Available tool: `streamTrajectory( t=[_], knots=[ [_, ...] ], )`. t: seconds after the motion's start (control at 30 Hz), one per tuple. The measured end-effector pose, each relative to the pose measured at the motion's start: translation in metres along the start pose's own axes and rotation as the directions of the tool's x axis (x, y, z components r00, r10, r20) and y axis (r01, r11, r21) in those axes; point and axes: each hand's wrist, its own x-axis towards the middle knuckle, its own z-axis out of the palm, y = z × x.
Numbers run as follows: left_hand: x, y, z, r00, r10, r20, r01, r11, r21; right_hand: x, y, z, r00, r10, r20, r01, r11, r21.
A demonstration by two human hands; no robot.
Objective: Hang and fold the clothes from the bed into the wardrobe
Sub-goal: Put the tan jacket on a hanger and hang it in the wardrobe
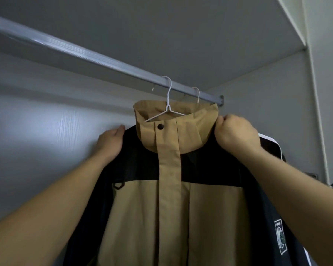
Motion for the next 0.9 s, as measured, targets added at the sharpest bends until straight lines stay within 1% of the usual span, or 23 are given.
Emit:
streamTrajectory(
  t=[0.07, 0.13, 0.23, 0.37, 0.47, 0.57, 0.7, 0.77, 0.9],
  knots=[
    [-0.007, -0.002, 0.002, 0.998, 0.057, -0.040, -0.056, 0.998, 0.041, -0.010, 0.001, 0.006, 0.999, -0.038, 0.006, 0.038, 0.997, -0.068],
    [-0.007, 0.007, 0.003, 0.992, 0.113, -0.051, -0.105, 0.983, 0.148, -0.011, 0.000, 0.011, 0.994, -0.108, -0.031, 0.104, 0.988, -0.112],
    [-0.006, 0.018, 0.000, 0.988, 0.138, -0.068, -0.113, 0.953, 0.282, -0.006, -0.005, 0.018, 0.983, -0.174, -0.062, 0.162, 0.972, -0.170],
    [-0.004, 0.019, 0.003, 0.983, 0.168, -0.071, -0.130, 0.918, 0.376, 0.003, -0.022, 0.029, 0.975, -0.221, -0.036, 0.210, 0.958, -0.196],
    [-0.005, 0.018, 0.006, 0.982, 0.177, -0.073, -0.135, 0.911, 0.389, 0.008, -0.032, 0.036, 0.961, -0.275, -0.036, 0.263, 0.944, -0.199],
    [-0.004, 0.018, 0.008, 0.976, 0.206, -0.068, -0.159, 0.894, 0.420, 0.012, -0.035, 0.041, 0.956, -0.290, -0.042, 0.279, 0.943, -0.179],
    [-0.006, 0.012, 0.012, 0.966, 0.252, -0.063, -0.202, 0.881, 0.428, 0.012, -0.037, 0.040, 0.944, -0.327, -0.039, 0.313, 0.929, -0.198],
    [-0.003, 0.012, 0.010, 0.970, 0.230, -0.074, -0.183, 0.898, 0.401, 0.010, -0.033, 0.036, 0.938, -0.343, -0.045, 0.328, 0.923, -0.201],
    [0.003, -0.005, 0.002, 0.980, 0.171, -0.105, -0.129, 0.937, 0.323, 0.010, -0.025, 0.027, 0.936, -0.351, -0.005, 0.342, 0.917, -0.205]
  ],
)
